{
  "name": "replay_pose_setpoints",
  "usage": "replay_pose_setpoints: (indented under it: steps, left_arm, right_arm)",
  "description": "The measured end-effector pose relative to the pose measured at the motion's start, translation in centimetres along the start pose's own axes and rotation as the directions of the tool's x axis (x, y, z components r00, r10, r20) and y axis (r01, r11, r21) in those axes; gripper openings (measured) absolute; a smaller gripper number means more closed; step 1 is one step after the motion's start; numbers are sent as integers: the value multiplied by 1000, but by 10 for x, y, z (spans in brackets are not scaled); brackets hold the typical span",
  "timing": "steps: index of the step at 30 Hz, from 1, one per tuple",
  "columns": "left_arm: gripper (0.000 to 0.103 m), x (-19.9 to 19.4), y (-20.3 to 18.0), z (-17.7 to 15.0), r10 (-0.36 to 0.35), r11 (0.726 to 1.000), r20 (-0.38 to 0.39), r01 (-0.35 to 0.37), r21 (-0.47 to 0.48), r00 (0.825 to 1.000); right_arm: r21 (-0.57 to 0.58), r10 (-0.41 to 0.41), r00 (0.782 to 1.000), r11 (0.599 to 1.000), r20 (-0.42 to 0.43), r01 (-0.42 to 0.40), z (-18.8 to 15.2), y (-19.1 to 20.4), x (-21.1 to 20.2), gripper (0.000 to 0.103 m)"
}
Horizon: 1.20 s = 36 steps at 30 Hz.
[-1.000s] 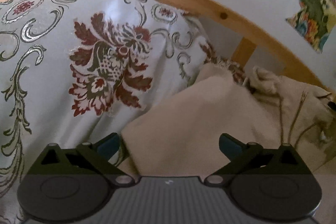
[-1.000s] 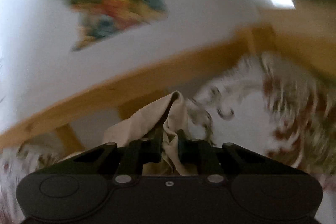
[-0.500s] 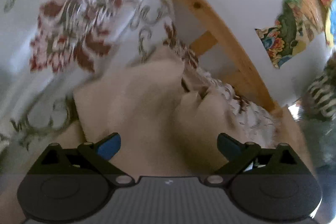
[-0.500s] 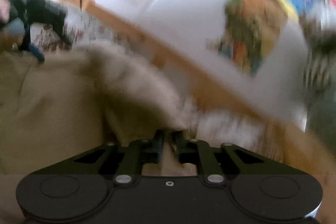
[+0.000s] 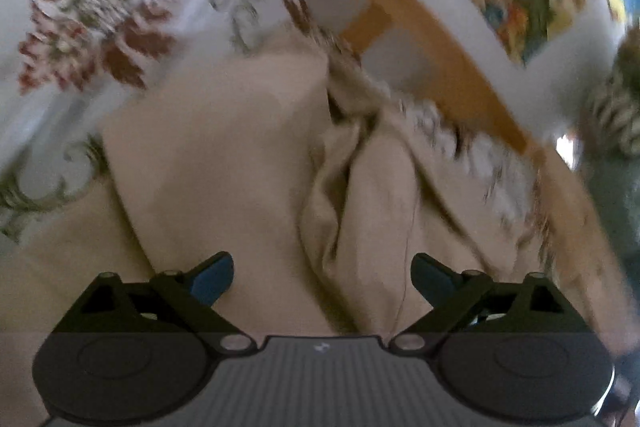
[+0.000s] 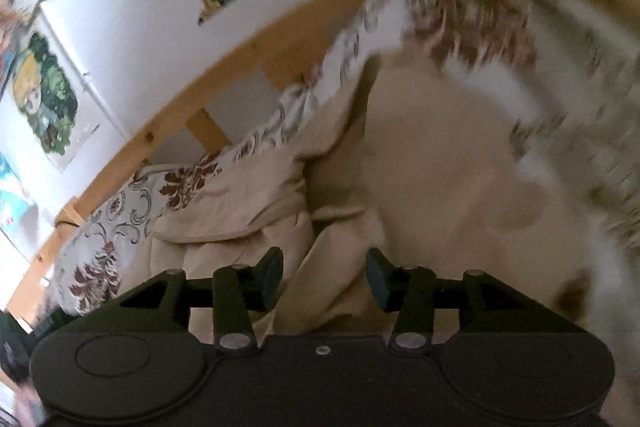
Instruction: Fold large clothes
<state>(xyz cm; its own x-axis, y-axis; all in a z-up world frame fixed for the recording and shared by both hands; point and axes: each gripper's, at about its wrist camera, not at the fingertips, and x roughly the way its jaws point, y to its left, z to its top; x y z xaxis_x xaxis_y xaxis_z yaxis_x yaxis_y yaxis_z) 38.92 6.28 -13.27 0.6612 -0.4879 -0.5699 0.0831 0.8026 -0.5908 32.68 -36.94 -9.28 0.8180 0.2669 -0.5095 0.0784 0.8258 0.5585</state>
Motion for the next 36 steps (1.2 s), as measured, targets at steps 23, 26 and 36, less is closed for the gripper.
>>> replay_pose_setpoints:
  steps: [23, 26, 36]
  left_arm:
    - [99, 17, -23, -13, 84, 987, -58, -75, 145, 995]
    - [101, 15, -26, -13, 106, 983, -59, -96, 155, 993]
    - [102, -32, -58, -8, 135, 968, 6, -133, 215, 991]
  right_arm:
    - [-623, -223, 949, 717, 222, 314, -19, 92, 76, 37]
    - [-623, -281, 942, 708, 185, 334, -22, 80, 90, 38]
    - [-663, -174, 968, 706, 180, 251, -41, 108, -51, 78]
